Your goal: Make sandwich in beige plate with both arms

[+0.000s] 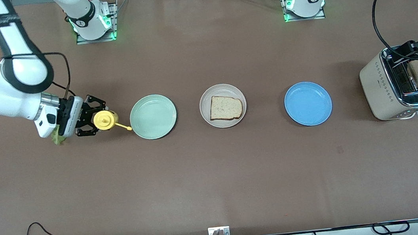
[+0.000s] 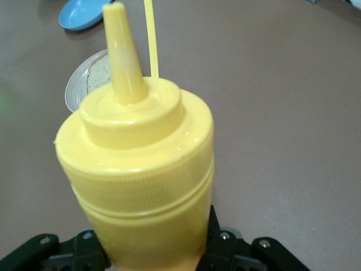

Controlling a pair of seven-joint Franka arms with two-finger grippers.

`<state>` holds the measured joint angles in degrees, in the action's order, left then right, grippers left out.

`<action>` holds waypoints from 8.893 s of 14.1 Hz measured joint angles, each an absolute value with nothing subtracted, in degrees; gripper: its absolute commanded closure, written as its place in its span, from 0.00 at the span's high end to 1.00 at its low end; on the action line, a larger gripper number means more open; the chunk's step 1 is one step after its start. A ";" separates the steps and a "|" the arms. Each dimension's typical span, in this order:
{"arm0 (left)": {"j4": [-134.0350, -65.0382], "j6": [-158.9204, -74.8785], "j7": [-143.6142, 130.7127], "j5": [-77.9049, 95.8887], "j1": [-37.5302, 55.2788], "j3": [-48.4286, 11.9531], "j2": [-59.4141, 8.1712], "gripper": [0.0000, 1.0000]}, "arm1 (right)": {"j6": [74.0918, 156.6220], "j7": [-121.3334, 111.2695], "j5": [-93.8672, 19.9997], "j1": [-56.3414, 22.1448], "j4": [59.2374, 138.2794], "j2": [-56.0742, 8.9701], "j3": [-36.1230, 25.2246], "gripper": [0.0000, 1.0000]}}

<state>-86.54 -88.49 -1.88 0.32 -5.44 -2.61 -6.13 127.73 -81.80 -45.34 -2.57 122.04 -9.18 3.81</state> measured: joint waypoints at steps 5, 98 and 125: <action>-86.51 -88.49 -1.87 0.32 -5.37 -3.02 -5.95 1.00 | 129.88 -60.62 -31.60 -5.64 122.04 -7.62 6.27 0.21; -87.85 -84.47 -1.81 3.10 -5.25 -6.09 -4.01 1.00 | 136.86 -51.72 -5.07 -10.05 126.01 -3.36 1.85 0.22; -87.91 -82.56 -1.89 -0.09 -5.25 -7.33 -4.07 1.00 | 117.63 -143.31 -64.15 12.21 127.27 -20.52 2.38 0.24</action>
